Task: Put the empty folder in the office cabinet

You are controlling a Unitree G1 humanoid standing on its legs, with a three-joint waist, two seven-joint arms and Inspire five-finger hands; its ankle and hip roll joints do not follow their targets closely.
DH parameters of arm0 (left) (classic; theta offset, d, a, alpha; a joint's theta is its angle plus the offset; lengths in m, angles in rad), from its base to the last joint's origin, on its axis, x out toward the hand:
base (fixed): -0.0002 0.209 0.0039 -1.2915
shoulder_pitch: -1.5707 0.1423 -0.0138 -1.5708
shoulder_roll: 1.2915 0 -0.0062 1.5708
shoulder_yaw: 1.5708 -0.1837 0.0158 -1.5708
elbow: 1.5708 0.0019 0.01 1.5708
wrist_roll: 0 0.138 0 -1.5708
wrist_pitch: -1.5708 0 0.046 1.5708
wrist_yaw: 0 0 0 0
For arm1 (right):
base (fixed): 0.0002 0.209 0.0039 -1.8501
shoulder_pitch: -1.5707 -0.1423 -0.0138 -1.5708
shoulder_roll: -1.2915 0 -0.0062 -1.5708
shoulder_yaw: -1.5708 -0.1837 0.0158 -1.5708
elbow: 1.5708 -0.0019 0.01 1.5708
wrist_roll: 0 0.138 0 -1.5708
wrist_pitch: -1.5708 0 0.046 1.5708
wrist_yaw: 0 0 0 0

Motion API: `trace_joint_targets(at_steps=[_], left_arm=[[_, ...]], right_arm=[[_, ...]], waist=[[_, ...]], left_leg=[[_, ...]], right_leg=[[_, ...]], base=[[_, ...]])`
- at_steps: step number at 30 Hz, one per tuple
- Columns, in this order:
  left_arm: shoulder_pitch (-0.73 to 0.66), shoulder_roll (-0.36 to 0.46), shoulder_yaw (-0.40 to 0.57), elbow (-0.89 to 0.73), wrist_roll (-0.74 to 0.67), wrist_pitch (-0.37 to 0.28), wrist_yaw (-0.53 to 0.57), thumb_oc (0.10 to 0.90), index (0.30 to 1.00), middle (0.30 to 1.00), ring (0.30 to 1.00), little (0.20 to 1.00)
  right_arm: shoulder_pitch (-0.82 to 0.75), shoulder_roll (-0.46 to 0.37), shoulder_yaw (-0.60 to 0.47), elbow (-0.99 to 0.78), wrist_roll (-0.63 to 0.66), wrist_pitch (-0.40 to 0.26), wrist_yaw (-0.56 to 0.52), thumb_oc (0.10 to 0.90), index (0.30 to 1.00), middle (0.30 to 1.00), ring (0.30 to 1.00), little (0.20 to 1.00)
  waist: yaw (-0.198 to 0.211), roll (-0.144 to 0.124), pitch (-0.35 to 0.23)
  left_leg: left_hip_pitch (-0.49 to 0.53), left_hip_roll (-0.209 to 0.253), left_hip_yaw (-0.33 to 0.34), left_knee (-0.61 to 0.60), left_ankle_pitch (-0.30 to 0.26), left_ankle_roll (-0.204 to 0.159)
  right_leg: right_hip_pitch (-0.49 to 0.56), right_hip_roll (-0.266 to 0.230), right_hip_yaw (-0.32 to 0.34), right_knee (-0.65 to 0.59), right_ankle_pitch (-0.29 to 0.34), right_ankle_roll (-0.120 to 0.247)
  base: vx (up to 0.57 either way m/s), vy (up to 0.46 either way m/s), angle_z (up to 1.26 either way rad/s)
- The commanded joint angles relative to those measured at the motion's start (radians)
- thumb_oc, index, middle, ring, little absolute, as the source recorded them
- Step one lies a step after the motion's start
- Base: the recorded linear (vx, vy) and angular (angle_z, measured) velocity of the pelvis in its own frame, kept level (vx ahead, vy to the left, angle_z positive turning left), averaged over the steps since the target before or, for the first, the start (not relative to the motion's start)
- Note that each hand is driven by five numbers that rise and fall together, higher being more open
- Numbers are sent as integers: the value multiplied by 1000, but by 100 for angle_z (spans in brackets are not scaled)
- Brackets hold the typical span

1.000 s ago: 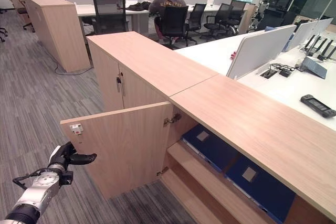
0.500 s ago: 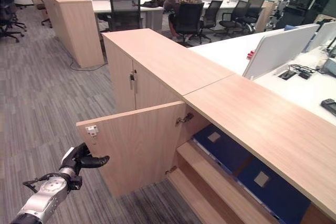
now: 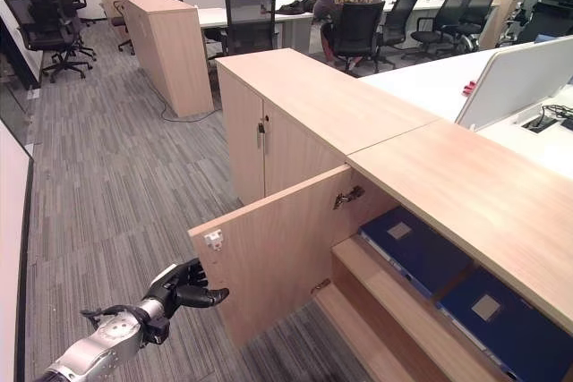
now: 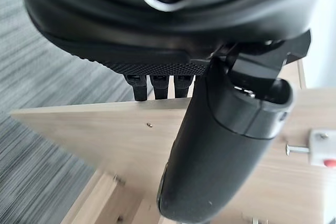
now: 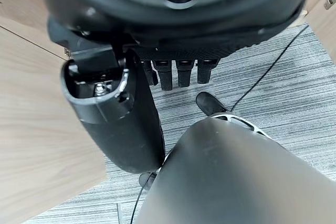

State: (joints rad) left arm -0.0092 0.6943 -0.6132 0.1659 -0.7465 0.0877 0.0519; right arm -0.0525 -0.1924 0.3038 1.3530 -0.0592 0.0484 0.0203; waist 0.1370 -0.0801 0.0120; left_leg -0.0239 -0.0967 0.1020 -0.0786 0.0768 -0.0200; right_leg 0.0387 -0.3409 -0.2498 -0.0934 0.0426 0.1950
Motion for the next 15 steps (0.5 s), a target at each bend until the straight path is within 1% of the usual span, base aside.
trace_joint_targets(at_steps=[1,3,4,5,7,9,10,11,12,13,15], left_arm=[[-325,-364,-145,-348,-100,-129,-336,800,900,900,900,900],[-314,-366,-141,-346,-107,-131,-347,800,900,900,900,900],[-308,-368,-142,-342,-112,-131,-357,800,900,900,900,900],[-309,-368,-146,-341,-111,-129,-365,800,900,900,900,900],[-324,-372,-156,-337,-118,-129,-374,800,900,900,900,900],[-339,-386,-167,-323,-136,-123,-382,800,900,900,900,900],[-368,-413,-186,-294,-162,-117,-389,800,900,900,900,900],[-385,-420,-196,-276,-168,-140,-373,800,900,900,900,900],[-404,-415,-215,-248,-181,-119,-390,800,900,900,900,900],[-420,-415,-219,-247,-187,-120,-383,800,900,900,900,900],[-400,-392,-192,-273,-166,-132,-353,800,900,900,900,900]], right_arm=[[0,0,75,112,-74,33,22,800,900,900,900,900],[19,-13,57,122,-95,35,21,800,900,900,900,900],[35,-21,47,127,-110,38,24,800,900,900,900,900],[44,-29,43,133,-131,41,25,800,900,900,900,900],[53,-39,47,134,-159,44,31,800,900,900,900,900],[56,-42,55,130,-171,41,34,800,900,900,900,900],[59,-44,69,125,-181,39,35,800,900,900,900,900],[49,-41,113,90,-196,34,41,800,900,900,900,900],[70,-45,130,58,-168,2,47,800,900,900,900,900],[74,-40,128,56,-165,3,51,800,900,900,900,900],[84,-17,118,68,-152,13,45,800,900,900,900,900]], waist=[[-154,66,-21],[-163,73,-19],[-171,75,-14],[-180,75,-9],[-194,72,7],[-206,69,12],[-219,64,13],[-231,54,15],[-244,43,12],[-247,40,10],[-241,30,8]], left_leg=[[86,93,-71,12,-135,22],[89,71,-68,9,-136,33],[91,58,-65,7,-137,39],[91,49,-61,4,-136,45],[92,39,-43,1,-134,53],[94,36,-26,-1,-133,58],[96,35,-4,-3,-133,62],[94,38,9,-5,-128,62],[90,40,29,-5,-128,66],[88,40,40,-4,-128,69],[87,37,56,-1,-133,75]], right_leg=[[32,125,-64,11,46,-18],[21,104,-64,15,64,-6],[12,91,-59,16,79,1],[-1,82,-54,19,93,7],[-27,74,-40,22,119,14],[-42,75,-25,20,133,17],[-55,80,-10,15,142,18],[-66,84,1,15,147,17],[-86,92,18,13,152,18],[-93,95,23,12,157,18],[-105,93,14,14,168,20]], base=[[-166,179,-30],[-170,199,-26],[-222,218,33],[-212,177,-53],[-190,113,-148],[-153,65,-110],[-153,24,-85],[-185,-5,-69],[-152,-18,-92],[-145,-14,-86],[-81,-11,-56]])
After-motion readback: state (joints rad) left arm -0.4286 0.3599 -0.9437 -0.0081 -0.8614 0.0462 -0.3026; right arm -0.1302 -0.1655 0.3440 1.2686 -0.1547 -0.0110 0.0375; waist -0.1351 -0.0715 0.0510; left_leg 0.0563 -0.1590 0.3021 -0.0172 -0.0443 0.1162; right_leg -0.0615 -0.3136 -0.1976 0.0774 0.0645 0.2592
